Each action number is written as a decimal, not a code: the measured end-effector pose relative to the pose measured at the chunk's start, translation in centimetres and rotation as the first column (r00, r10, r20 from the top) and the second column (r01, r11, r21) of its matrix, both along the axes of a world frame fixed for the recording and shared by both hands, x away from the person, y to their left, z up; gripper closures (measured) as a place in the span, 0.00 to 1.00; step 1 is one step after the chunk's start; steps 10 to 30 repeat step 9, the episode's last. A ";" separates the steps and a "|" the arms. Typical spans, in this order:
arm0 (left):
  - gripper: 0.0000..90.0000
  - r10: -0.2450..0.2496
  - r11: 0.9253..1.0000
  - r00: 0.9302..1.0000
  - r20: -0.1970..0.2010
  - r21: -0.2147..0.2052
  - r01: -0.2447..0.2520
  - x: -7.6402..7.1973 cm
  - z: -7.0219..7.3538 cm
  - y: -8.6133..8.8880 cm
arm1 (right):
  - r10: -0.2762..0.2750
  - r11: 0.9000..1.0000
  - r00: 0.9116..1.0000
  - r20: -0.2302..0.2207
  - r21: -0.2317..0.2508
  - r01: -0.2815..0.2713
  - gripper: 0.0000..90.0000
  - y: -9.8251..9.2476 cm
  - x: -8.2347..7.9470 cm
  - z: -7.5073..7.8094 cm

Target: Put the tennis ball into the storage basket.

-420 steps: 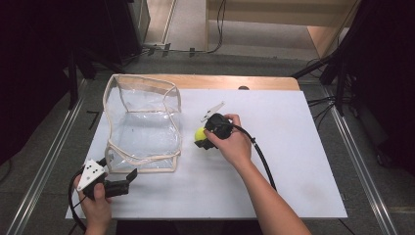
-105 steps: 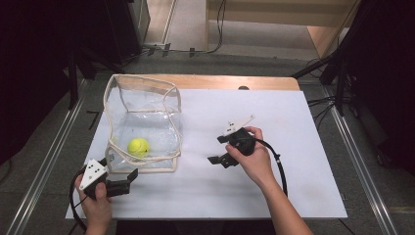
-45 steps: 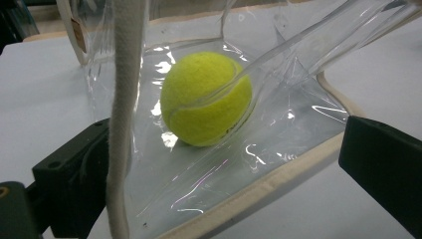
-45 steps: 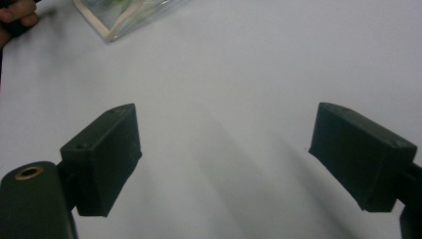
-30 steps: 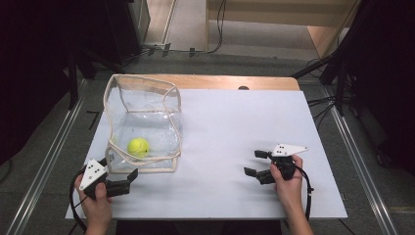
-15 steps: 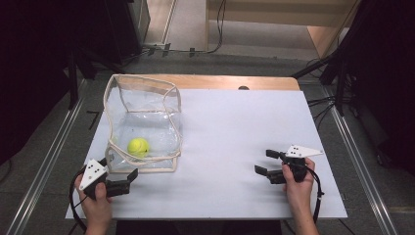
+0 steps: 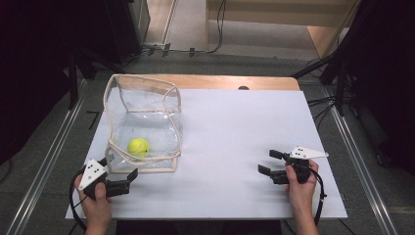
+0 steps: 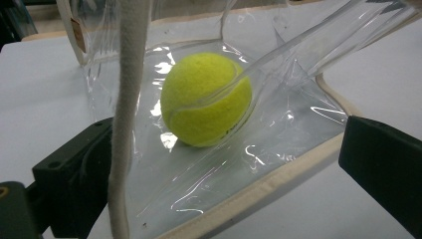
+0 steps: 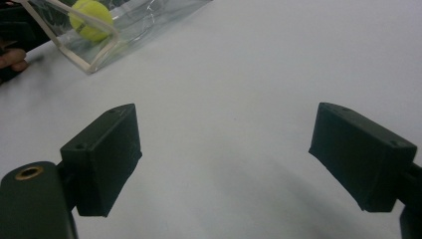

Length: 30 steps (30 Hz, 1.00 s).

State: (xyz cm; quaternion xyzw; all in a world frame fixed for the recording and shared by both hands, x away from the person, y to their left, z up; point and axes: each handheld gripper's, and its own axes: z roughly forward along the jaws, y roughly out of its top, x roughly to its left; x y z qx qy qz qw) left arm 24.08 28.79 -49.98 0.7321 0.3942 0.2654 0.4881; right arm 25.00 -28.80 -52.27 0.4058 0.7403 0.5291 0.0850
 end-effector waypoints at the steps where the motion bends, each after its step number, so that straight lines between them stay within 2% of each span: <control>1: 0.00 -0.001 1.000 1.000 0.000 0.001 0.001 0.0 0.0 0.0 | 0.001 1.000 1.000 0.003 -0.001 -0.001 0.12 0.0 0.0 0.0; 6: 0.00 0.001 1.000 1.000 -0.002 0.000 -0.001 0.0 0.0 0.0 | -0.001 1.000 1.000 0.011 -0.013 0.001 0.12 0.2 0.0 -0.1; 30: 0.00 0.000 1.000 1.000 -0.005 0.003 0.000 0.0 0.0 0.0 | -0.008 1.000 1.000 0.015 -0.010 0.008 0.12 0.2 -0.1 -0.1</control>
